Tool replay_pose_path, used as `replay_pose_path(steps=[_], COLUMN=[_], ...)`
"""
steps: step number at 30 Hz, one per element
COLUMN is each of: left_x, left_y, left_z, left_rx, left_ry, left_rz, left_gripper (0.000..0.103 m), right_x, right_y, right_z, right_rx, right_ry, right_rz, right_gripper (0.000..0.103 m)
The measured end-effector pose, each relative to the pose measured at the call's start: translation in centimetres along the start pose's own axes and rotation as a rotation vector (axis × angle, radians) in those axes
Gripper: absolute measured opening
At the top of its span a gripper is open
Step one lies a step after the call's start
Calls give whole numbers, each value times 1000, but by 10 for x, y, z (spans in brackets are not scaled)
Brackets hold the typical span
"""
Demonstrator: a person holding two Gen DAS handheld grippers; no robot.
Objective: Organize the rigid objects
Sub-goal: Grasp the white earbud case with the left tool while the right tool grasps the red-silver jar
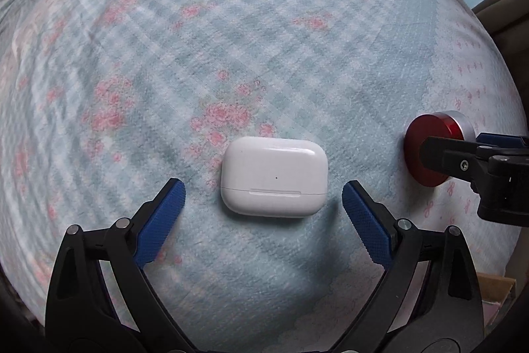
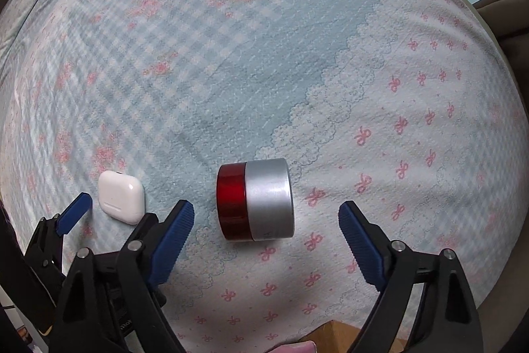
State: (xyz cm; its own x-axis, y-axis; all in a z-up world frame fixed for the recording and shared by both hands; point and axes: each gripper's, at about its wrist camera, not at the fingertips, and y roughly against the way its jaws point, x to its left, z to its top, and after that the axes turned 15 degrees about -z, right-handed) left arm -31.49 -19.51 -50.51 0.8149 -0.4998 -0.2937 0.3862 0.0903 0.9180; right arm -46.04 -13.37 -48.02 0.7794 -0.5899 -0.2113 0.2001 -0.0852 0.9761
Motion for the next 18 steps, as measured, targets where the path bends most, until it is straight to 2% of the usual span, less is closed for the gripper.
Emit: replay_pose_path(steps=[3, 5, 6, 8, 10, 11, 12, 18], left_x=[-4, -6, -5, -2, -1, -1, 0, 1], left_y=[-2, -2, -1, 3, 6, 6, 7, 13], left_z=[-1, -1, -1, -1, -1, -1, -1, -2], left_rx=[-16, -19, -20, -36, -40, -40, -41, -49], left_ry=[-30, -46, -46, -31, -34, -34, -36, -32], left_rz=[11, 25, 31, 12, 15, 6, 1, -19], left_gripper=[95, 85, 82, 67, 57, 57, 57, 57], right_x=[2, 4, 5, 6, 8, 8, 7, 4], right_y=[-6, -10, -13, -16, -19, -20, -20, -16], right_z=[3, 5, 6, 7, 7, 6, 6, 7], right_rx=[11, 16, 22, 32, 46, 51, 60, 54], right_ry=[-2, -2, 4, 9, 12, 5, -56, -74], right_rz=[3, -3, -5, -11, -25, -19, -22, -37], right_gripper=[87, 82, 71, 61, 40, 39, 40, 39])
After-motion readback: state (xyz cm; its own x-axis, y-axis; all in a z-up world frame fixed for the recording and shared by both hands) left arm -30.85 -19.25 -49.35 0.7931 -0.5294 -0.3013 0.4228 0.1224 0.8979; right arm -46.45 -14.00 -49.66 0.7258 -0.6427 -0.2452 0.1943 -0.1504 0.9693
